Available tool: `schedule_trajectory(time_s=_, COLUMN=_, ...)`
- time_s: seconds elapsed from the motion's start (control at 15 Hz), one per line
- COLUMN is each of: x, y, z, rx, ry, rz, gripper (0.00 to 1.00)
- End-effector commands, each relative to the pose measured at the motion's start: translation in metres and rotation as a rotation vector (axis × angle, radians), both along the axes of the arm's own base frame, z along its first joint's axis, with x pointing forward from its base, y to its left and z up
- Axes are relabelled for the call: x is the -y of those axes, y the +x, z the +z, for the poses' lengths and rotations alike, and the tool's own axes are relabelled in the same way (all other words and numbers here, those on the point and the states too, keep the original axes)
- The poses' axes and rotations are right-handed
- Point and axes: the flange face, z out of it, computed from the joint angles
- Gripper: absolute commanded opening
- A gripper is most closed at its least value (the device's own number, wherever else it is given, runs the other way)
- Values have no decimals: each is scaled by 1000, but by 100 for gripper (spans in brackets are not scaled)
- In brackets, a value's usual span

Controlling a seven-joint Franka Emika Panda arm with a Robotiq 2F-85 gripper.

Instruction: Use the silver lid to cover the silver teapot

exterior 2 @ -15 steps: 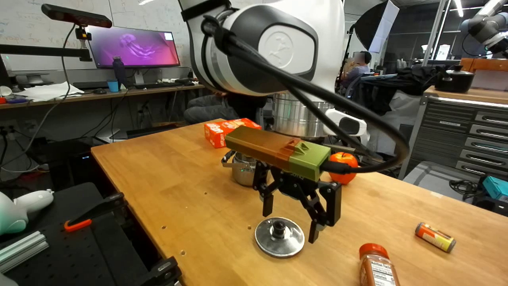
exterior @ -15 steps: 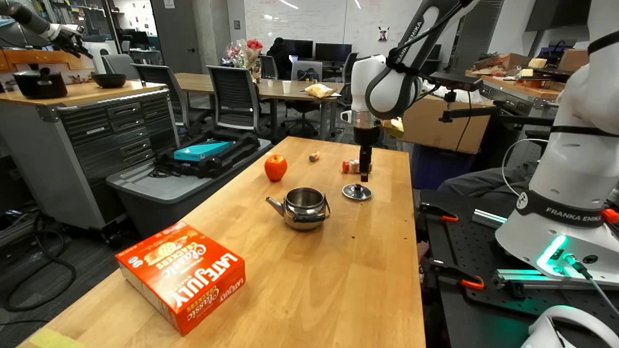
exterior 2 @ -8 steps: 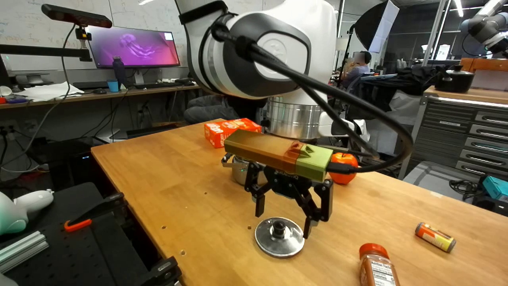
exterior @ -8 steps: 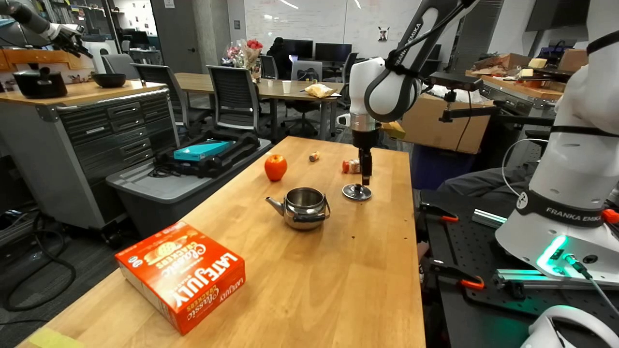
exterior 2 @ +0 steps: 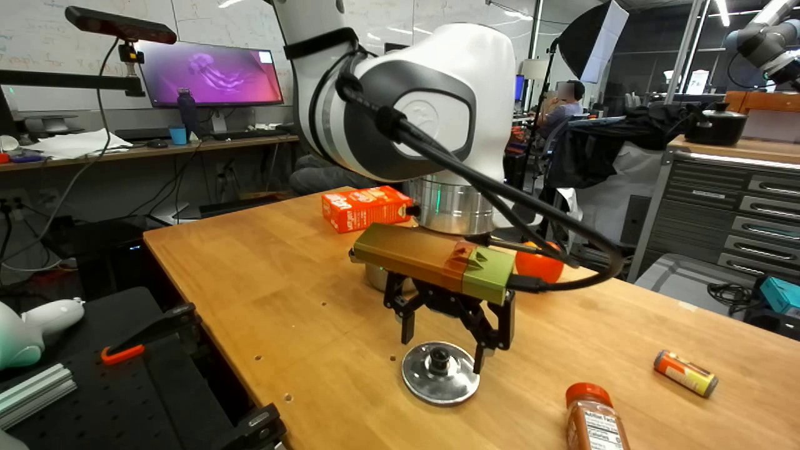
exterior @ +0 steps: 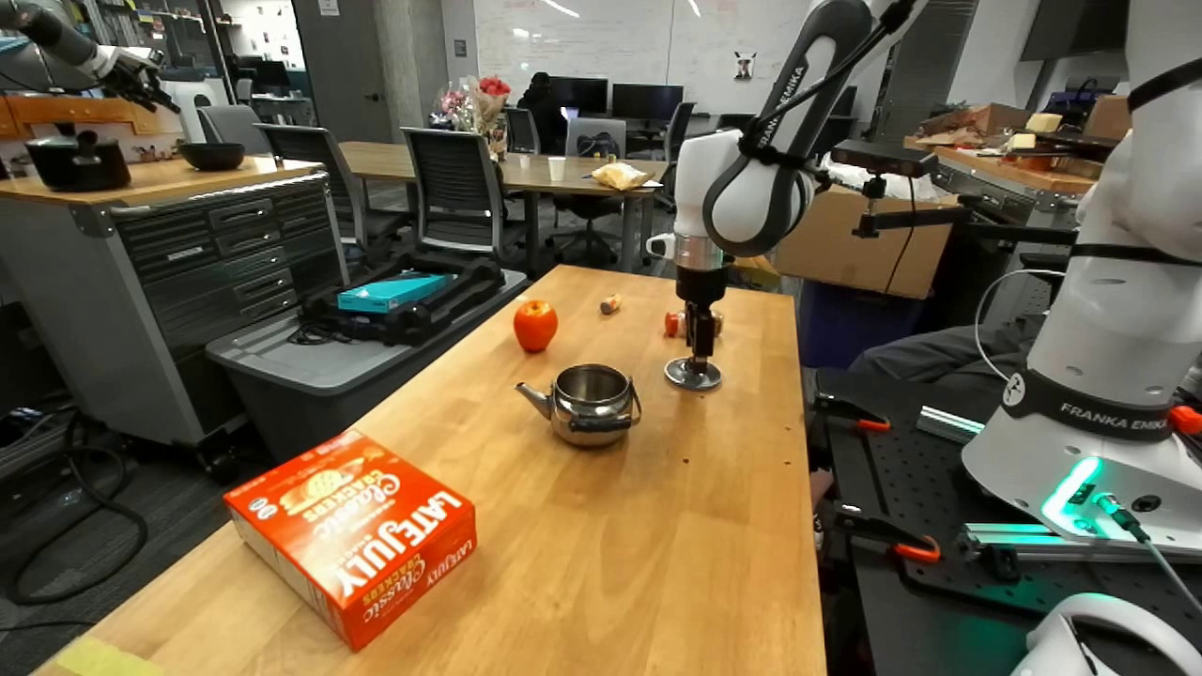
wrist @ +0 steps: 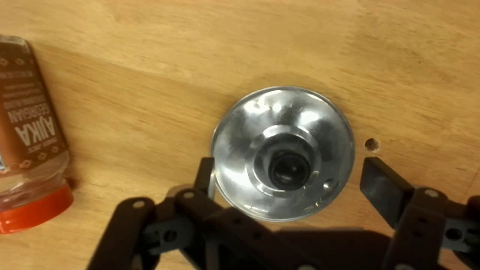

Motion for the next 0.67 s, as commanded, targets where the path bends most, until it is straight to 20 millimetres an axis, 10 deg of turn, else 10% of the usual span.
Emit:
schedule_trajectory(time_s=0.0, x=5, y=5, z=-9, rx=45, ry=21, rz=14, gripper=100)
schedule_trajectory(time_s=0.6, x=8, y=3, z=-11, rx=64, ry=31, rz=18, gripper=39)
